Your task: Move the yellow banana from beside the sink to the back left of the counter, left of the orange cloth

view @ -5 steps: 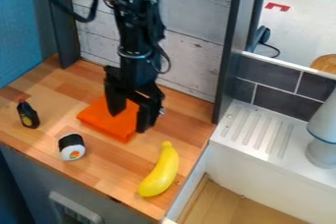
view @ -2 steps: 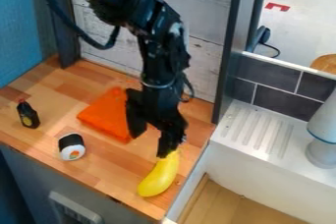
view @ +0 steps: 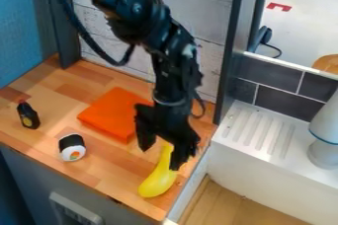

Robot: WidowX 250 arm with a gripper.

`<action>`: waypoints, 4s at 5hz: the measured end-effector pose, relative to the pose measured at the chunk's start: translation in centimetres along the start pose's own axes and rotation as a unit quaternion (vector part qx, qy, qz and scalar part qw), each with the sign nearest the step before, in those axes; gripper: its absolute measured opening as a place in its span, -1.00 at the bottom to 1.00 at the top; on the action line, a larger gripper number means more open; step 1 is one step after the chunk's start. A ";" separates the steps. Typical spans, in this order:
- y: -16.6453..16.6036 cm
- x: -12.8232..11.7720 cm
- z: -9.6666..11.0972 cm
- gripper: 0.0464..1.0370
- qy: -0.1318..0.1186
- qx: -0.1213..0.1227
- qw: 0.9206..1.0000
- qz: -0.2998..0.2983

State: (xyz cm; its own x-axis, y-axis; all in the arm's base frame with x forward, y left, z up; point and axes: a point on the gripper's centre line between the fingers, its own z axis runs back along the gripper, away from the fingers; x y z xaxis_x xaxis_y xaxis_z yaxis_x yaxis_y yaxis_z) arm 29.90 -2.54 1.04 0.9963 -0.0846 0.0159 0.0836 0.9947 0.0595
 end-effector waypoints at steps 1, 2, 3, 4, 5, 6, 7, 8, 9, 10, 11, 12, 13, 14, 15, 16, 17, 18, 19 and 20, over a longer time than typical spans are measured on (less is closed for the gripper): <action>0.0 0.3 -0.7 0.93 -0.004 0.011 1.000 0.021; -0.2 0.6 -1.1 0.93 -0.011 0.005 1.000 0.027; -0.6 0.6 -2.3 0.82 0.004 -0.004 1.000 0.028; -0.9 0.7 -2.3 0.25 0.001 -0.017 0.999 0.031; -0.9 0.6 -2.4 0.11 0.000 -0.025 0.999 0.033; 0.5 -0.4 -2.1 0.11 0.016 -0.026 0.999 0.042; 3.5 -0.9 1.2 0.11 -0.009 -0.003 0.998 0.055; 7.0 -1.2 2.1 0.11 -0.004 -0.006 0.998 0.057; 11.1 0.0 3.4 0.11 -0.027 -0.020 0.998 0.062; 14.6 1.3 2.2 0.11 -0.016 -0.009 0.999 0.043; 18.8 2.3 2.4 0.11 -0.030 0.021 0.999 0.038; 22.2 2.1 2.1 0.11 -0.029 0.025 0.997 0.063; 24.0 1.6 1.4 0.11 -0.023 0.024 0.996 0.077; 25.1 1.6 0.2 0.11 -0.025 0.026 0.996 0.084; 25.5 1.8 -1.3 0.11 -0.026 0.028 0.995 0.087; 26.1 2.5 -2.1 0.11 -0.026 0.030 0.997 0.062; 26.3 2.8 -2.7 0.26 -0.035 0.037 0.998 0.048; 26.0 2.3 -3.4 0.84 -0.038 0.030 0.997 0.055; 25.6 1.6 -3.6 0.94 -0.034 0.015 0.997 0.068; 25.3 1.8 -0.3 0.93 -0.064 0.016 0.996 0.068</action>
State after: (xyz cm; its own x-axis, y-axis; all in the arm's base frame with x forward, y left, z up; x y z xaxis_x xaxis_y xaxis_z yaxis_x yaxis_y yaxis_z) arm 33.78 22.45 2.27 0.9873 0.0412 0.1531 -0.0540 0.9953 0.0801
